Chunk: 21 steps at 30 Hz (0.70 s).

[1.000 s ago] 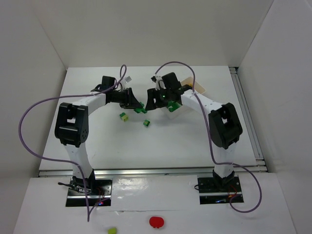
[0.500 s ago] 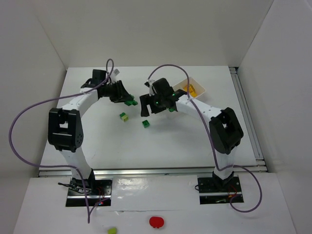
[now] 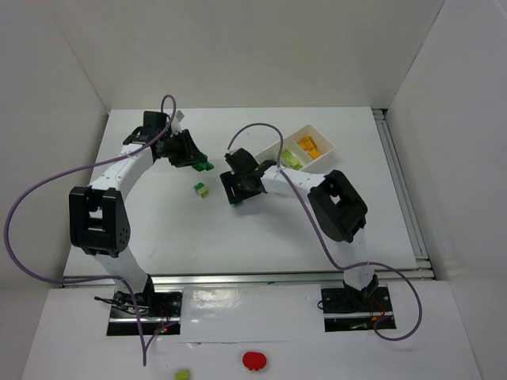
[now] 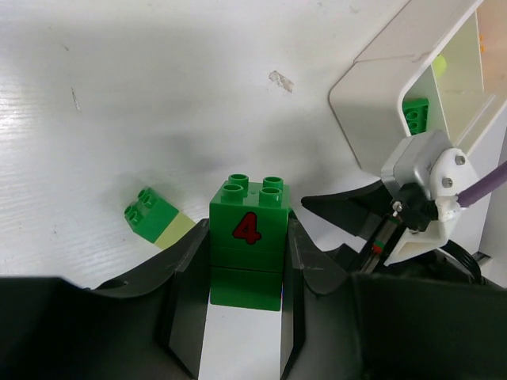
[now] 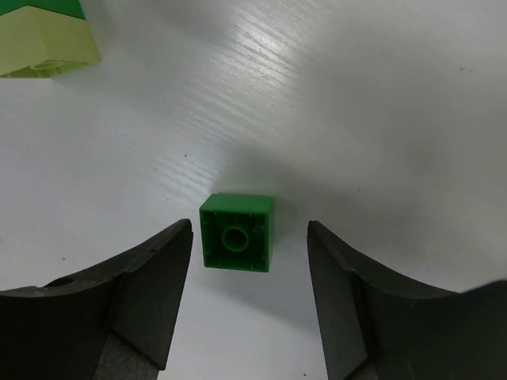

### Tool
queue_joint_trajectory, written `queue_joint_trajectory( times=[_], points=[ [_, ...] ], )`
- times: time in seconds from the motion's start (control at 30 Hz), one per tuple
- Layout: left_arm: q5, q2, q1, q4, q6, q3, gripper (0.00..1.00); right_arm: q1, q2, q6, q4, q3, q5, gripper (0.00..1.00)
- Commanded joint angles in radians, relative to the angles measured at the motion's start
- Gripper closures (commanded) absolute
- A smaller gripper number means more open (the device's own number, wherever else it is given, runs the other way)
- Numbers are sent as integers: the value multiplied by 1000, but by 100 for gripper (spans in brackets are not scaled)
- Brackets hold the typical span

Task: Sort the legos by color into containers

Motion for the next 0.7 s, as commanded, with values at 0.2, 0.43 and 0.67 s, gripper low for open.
queue_joint_trajectory(
  times=[0.2, 0.43, 0.67],
  points=[
    [2, -26, 6, -10, -4, -11, 100, 22, 13, 20, 40, 13, 68, 65],
    [2, -26, 6, -10, -4, -11, 100, 22, -181, 11, 33, -13, 194, 81],
    [53, -16, 6, -10, -13, -11, 100, -90, -331, 23, 54, -95, 353, 81]
  ],
)
